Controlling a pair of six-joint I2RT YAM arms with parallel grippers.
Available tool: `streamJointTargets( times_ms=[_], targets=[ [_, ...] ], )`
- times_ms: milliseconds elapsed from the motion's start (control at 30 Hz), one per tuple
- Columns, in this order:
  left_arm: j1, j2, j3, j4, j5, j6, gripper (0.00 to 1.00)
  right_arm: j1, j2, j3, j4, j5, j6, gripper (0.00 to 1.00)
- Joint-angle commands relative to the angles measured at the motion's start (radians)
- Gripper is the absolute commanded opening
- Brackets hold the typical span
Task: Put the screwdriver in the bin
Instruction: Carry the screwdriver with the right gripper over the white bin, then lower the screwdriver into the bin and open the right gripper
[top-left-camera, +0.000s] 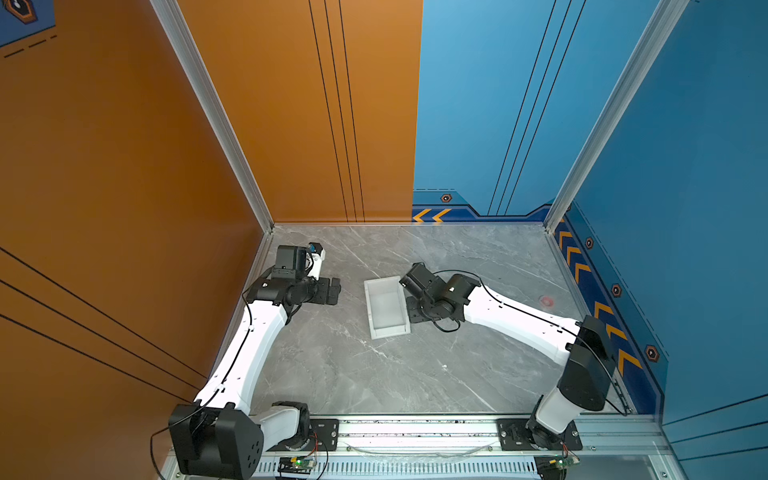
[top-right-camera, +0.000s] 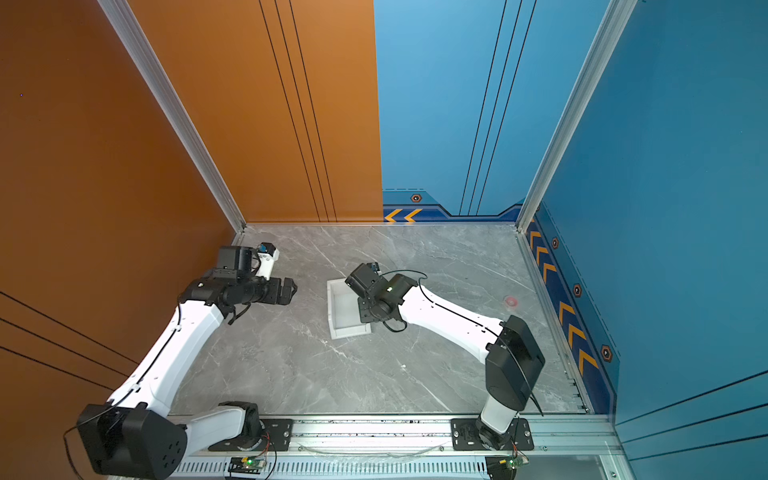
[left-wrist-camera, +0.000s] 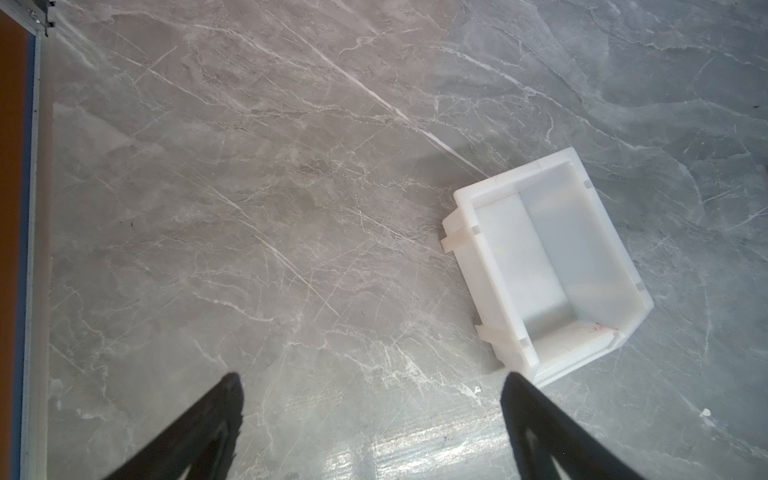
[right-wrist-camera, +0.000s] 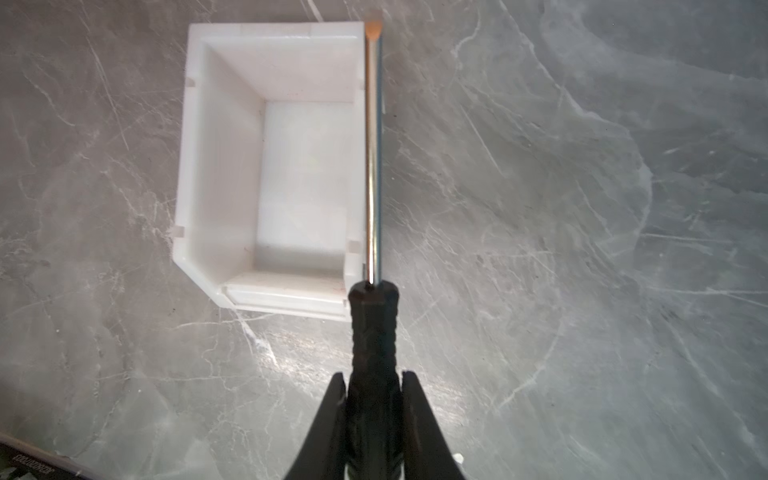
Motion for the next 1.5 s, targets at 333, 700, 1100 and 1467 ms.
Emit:
streamJointTargets(
  times_ms=[333, 700, 1100, 1467],
  targets=[
    [0.022, -0.015, 0.024, -0.024, 0.023, -0.01, 0.98, 0.019, 0.253, 0.209, -0.035, -0.063, -0.114, 0.16],
    [0.025, -0.014, 0.028, -0.025, 0.026, -0.012, 0.98, 0.018, 0.373, 0.275, -0.041, -0.083, -0.174, 0.16],
    [0.025, -0.013, 0.03, -0.025, 0.027, -0.018, 0.98, 0.009, 0.467, 0.36, -0.047, -0.086, -0.21, 0.17],
    [0.025, -0.014, 0.03, -0.025, 0.033, -0.015, 0.98, -0.003, 0.542, 0.402, -0.047, -0.082, -0.217, 0.19]
  ],
)
